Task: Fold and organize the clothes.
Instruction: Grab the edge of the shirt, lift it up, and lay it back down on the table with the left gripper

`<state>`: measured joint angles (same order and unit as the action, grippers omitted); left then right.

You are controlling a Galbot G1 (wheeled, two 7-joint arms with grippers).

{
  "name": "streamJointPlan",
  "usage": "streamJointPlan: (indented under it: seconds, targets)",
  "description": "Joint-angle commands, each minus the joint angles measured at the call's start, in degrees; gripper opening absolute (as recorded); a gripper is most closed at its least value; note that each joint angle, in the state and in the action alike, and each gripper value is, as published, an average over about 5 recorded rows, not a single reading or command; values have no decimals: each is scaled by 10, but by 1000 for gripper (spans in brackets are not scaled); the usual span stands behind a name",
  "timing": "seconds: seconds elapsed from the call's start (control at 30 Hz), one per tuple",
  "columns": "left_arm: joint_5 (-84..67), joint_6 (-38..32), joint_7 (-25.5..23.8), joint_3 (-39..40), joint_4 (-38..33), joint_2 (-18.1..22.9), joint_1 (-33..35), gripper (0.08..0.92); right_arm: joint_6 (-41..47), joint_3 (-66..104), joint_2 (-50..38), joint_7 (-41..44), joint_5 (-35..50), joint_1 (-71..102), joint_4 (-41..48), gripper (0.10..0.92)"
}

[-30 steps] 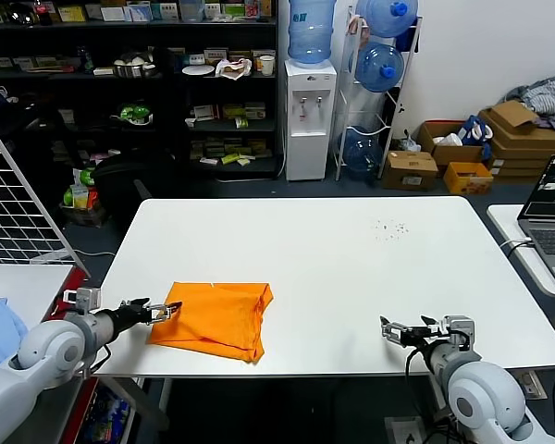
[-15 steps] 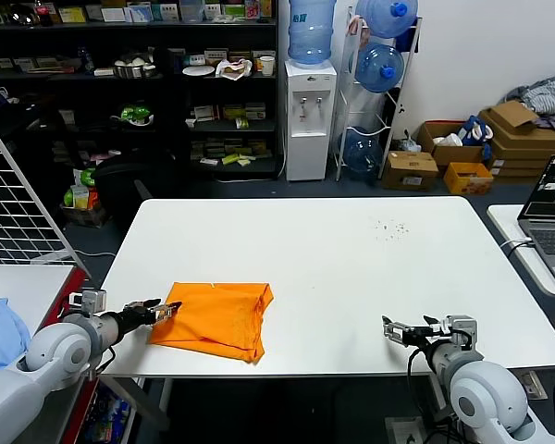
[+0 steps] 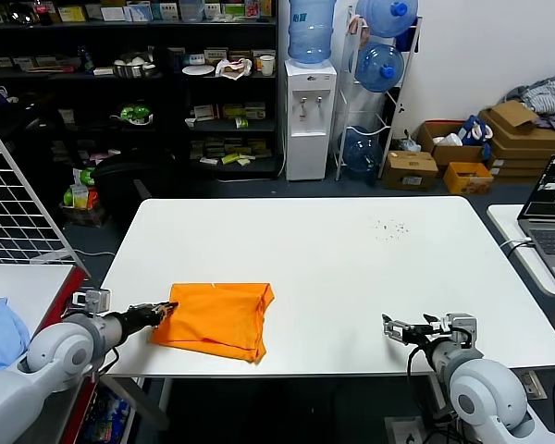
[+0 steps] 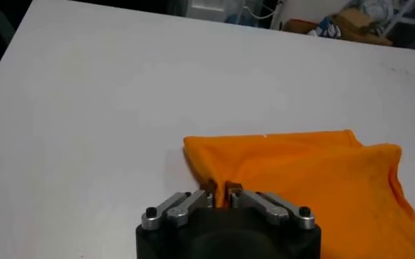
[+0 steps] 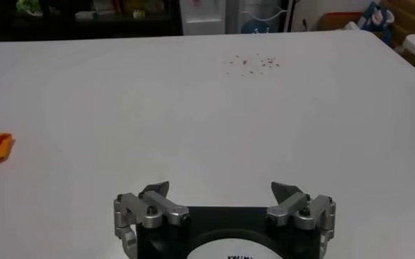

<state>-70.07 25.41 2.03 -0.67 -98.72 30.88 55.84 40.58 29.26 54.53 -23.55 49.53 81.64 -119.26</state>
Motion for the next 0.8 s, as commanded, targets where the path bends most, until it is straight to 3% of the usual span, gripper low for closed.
streamJointPlan:
  seconds: [0.03,0.3,0.5,0.67,0.8]
  targets:
    - [-17,0,32,-24,-62,-6,8,149,-1,1,0,1,0,-1,0,921]
    - [-59,3,160,-67,-160,-42,43,107,-10,-2,-7,5,-9,-17,1,921]
    - [-50,0,263,-148,-219,-38,105,107,-20,-8,-10,16,-29,-32,1,921]
    - [-26,-2,294,-221,-223,-50,155,107,-33,-12,-11,34,-56,-31,3,921]
    - [-27,2,286,-285,-210,-89,203,107,-42,-19,-10,46,-72,-32,8,921]
